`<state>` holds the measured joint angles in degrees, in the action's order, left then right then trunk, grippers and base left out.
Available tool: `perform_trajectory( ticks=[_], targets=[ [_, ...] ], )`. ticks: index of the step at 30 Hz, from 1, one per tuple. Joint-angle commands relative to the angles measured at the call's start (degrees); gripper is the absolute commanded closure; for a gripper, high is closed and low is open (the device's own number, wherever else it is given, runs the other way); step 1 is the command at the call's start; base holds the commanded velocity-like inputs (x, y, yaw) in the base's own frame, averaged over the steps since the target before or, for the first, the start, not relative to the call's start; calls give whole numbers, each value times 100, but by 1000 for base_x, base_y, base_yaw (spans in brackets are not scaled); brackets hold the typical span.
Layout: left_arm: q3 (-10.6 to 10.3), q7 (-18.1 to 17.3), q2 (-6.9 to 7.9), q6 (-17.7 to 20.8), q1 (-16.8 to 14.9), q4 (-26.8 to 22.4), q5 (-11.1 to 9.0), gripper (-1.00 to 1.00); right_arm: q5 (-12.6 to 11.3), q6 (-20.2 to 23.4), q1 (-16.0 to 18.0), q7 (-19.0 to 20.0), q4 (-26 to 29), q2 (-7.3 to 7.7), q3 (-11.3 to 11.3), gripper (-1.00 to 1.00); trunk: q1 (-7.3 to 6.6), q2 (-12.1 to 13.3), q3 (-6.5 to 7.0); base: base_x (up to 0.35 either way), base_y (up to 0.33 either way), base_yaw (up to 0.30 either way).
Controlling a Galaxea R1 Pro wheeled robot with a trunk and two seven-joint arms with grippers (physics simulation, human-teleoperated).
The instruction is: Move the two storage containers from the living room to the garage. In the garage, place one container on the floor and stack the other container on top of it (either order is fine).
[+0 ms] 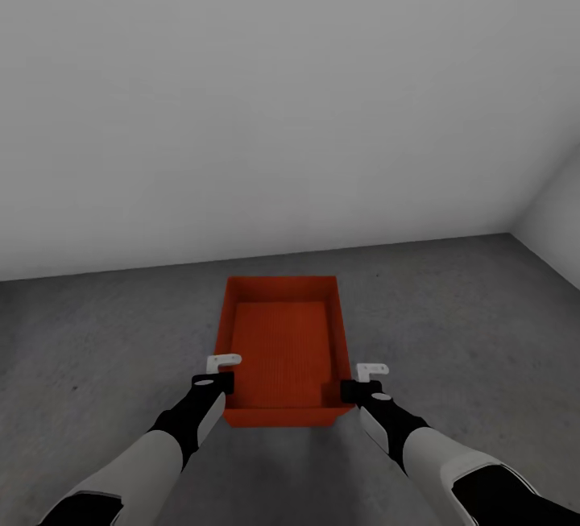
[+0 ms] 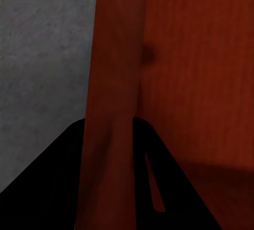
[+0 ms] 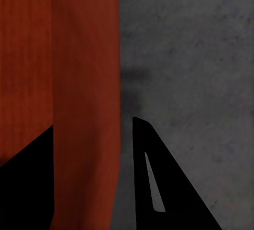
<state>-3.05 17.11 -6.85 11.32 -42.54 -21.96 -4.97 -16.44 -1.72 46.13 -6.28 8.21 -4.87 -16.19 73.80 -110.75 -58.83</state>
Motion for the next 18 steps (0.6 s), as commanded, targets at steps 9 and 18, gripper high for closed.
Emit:
perform_trajectory(
  ticks=[9, 18],
  targets=[
    [428, 279, 21, 48, 9, -2, 121, -100, 36, -18, 1, -307, 31, 91, 142, -100, 9, 0, -5, 0, 0, 0],
    [428, 284, 34, 48, 9, -9, 127, -100, 37, -19, 1, -337, 31, 86, 133, -100, 9, 0, -5, 0, 0, 0]
  ],
)
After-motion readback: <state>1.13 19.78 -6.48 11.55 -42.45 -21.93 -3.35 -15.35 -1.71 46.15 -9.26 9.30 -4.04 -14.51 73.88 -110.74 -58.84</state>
